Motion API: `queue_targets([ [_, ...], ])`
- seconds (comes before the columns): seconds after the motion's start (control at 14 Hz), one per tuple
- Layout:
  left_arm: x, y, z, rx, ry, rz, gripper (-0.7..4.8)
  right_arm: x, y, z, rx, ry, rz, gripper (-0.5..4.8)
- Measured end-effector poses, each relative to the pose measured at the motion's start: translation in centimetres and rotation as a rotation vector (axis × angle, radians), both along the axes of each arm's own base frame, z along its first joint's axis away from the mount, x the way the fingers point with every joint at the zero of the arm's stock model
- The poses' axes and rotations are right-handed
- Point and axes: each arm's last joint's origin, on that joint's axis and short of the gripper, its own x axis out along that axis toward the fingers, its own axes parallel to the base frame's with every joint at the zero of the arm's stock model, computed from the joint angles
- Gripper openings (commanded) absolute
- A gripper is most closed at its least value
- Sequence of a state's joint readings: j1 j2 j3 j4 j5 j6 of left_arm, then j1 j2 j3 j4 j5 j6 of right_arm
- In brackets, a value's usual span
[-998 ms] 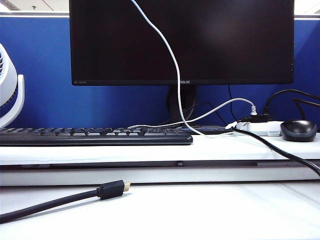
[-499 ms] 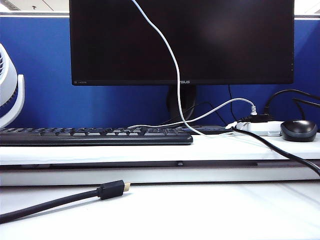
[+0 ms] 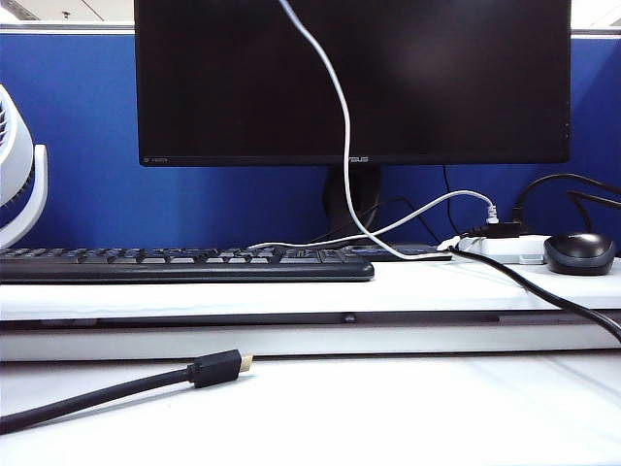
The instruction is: Pick up the Type-C charging cable and the charging base, insert one end of the Type-C charger into the corresponding slot on the base, and finally place the plugged-in charger back on the table.
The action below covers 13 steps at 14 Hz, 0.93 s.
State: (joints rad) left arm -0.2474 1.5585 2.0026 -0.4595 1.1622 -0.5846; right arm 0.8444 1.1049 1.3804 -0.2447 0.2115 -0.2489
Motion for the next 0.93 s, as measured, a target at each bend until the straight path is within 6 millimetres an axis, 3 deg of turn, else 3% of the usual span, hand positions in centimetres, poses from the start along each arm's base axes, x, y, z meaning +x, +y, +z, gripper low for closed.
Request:
queue_targets([
  [0.29, -0.8, 0.2, 0.5, -0.004, -0.024, 0.000, 3.40, 0.5, -0.4, -0.1, 0.053, 0.036, -0.054, -0.01],
  [0.93, -1.0, 0.5, -2.7, 0.206, 0.055, 0.153, 3.40, 2.1, 1.1, -5.3, 0.058, -0.003, -0.050, -0.01],
])
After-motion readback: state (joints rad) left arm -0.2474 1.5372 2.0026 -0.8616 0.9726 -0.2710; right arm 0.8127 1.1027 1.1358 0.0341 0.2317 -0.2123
